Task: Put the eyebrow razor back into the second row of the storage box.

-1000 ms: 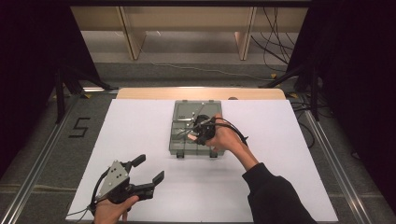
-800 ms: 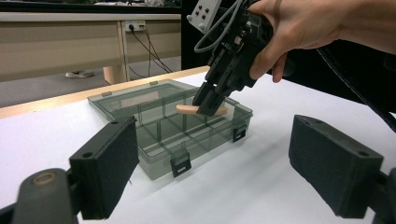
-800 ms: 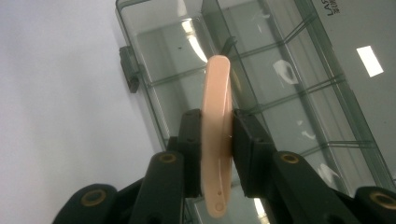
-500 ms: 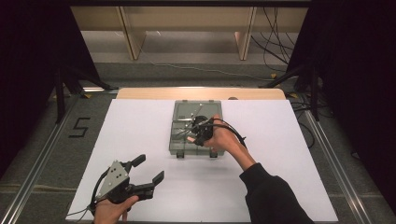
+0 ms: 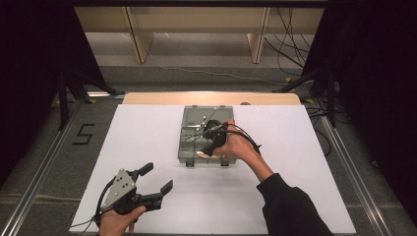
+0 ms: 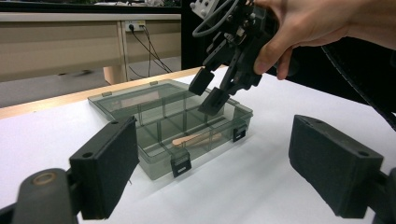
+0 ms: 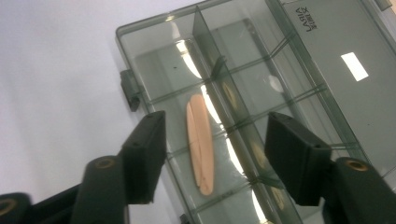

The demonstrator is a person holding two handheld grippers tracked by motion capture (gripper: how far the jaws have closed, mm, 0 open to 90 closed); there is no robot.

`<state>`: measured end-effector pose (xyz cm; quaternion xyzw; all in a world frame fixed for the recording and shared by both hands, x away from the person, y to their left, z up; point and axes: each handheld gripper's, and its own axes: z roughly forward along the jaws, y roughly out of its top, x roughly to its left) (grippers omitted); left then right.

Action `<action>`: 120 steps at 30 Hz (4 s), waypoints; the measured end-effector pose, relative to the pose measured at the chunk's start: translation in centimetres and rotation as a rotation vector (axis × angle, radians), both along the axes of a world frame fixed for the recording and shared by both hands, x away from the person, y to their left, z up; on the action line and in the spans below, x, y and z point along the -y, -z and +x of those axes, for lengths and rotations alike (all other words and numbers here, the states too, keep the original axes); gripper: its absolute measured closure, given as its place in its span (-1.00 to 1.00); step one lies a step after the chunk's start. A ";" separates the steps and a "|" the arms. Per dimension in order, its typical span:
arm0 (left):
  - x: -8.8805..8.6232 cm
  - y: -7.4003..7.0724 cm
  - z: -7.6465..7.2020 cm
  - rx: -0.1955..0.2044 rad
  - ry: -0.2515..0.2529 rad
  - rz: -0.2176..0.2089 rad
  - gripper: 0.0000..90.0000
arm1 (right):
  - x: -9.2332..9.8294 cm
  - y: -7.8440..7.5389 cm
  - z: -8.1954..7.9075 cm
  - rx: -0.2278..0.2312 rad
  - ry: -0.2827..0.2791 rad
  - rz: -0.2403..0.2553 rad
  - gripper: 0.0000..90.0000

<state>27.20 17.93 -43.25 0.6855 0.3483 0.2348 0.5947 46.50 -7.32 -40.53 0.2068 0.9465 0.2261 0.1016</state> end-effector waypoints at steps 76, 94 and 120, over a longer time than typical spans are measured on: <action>0.0 -0.1 0.2 0.032 0.011 0.007 -0.65 | 6.3 -1.9 -9.4 0.120 0.013 0.346 -0.40; 0.0 -0.1 0.2 0.032 0.014 0.012 -0.65 | 8.4 -1.2 -10.9 0.140 0.029 0.450 -0.41; 0.0 -0.1 0.2 0.033 0.013 0.008 -0.65 | 11.6 -0.5 -12.4 0.186 0.093 0.610 -0.49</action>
